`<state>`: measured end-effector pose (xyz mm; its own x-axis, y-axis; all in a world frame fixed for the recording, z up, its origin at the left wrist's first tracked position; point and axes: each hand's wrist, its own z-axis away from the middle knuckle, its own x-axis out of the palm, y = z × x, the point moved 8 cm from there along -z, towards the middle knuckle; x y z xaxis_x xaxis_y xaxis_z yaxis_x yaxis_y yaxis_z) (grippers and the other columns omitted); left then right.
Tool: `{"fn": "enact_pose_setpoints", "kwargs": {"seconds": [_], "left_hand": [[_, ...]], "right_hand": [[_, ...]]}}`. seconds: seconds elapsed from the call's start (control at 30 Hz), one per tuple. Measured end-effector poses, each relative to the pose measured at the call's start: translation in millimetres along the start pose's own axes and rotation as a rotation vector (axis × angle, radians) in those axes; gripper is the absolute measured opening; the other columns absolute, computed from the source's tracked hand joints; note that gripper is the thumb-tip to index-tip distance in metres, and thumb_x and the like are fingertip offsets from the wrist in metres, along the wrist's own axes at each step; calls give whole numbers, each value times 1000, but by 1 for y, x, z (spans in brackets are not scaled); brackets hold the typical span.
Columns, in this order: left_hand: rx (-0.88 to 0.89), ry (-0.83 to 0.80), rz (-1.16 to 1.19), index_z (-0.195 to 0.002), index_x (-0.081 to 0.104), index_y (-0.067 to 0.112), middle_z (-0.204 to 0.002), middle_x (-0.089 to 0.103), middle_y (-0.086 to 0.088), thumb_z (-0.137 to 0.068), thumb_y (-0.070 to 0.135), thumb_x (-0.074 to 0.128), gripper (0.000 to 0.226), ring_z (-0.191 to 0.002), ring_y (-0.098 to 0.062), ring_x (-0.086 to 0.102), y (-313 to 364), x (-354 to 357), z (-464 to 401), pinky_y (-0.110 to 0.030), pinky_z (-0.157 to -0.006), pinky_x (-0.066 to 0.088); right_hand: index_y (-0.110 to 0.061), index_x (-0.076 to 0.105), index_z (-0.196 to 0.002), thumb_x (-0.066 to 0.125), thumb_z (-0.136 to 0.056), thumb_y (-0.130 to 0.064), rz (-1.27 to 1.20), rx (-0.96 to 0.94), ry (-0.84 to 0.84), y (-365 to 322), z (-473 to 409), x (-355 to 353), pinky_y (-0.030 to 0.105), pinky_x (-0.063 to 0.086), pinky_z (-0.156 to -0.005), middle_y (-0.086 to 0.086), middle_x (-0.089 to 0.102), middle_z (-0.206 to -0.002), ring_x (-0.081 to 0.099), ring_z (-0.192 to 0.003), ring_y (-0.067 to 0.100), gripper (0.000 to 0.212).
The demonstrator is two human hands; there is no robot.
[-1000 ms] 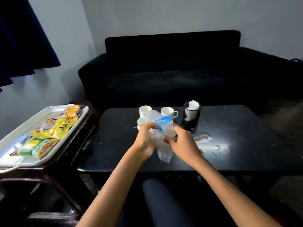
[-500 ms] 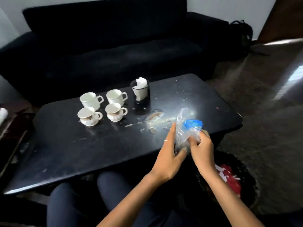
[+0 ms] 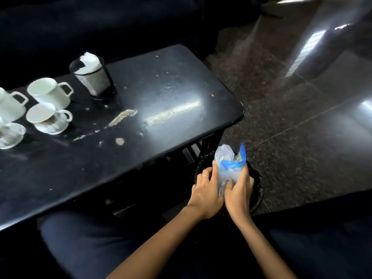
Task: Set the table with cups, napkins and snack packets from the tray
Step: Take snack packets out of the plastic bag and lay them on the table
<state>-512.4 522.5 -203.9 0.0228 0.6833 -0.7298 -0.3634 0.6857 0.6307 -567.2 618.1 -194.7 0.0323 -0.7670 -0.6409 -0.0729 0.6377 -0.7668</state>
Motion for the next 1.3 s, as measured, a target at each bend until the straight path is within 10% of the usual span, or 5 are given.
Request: {"fn": "enact_pose_setpoints", "kwargs": {"seconds": [0.17, 0.4, 0.77, 1.0, 1.3], "left_hand": [[21, -155, 43, -146, -24, 13, -159, 11, -2, -97, 41, 40, 86, -141, -22, 27, 2, 41, -13, -48, -104, 36], [-89, -363, -524, -146, -14, -4, -159, -10, -16, -99, 27, 31, 72, -147, -28, -12, -38, 86, -30, -55, -114, -11], [-103, -597, -781, -150, -7, 6, -160, -9, -11, -95, 30, 45, 79, -144, -32, -21, -78, 112, -28, -55, -110, -19], [-97, -439, -595, -151, 5, 8, -161, 4, -8, -95, 40, 40, 74, -148, -28, -7, -73, 97, -29, -52, -113, -14], [-17, -116, -403, -152, 5, 12, -161, 8, -4, -94, 29, 40, 70, -148, -21, 5, -65, 41, -19, -38, -120, -3]], "right_hand": [[8, 21, -142, 54, -81, 9, -8, 18, -45, 31, -1, 5, 41, 29, -111, 29, 28, -146, 33, -134, 39, 70], [-6, -7, -147, 45, -92, -26, 538, 70, -460, 72, 9, 53, 48, 5, -118, 15, -11, -157, -3, -146, 30, 79], [-9, 2, -149, 47, -89, -25, 747, 285, -980, 118, 34, 88, 52, 7, -114, 4, -8, -159, -5, -144, 34, 77], [-14, 55, -125, 48, -85, -36, 833, 249, -617, 106, 15, 66, 43, 27, -102, 12, 41, -139, 31, -128, 30, 46], [-9, 64, -102, 59, -80, -20, 585, -203, -254, 29, 4, 48, 45, 38, -88, 14, 62, -105, 52, -105, 35, 25]]}}
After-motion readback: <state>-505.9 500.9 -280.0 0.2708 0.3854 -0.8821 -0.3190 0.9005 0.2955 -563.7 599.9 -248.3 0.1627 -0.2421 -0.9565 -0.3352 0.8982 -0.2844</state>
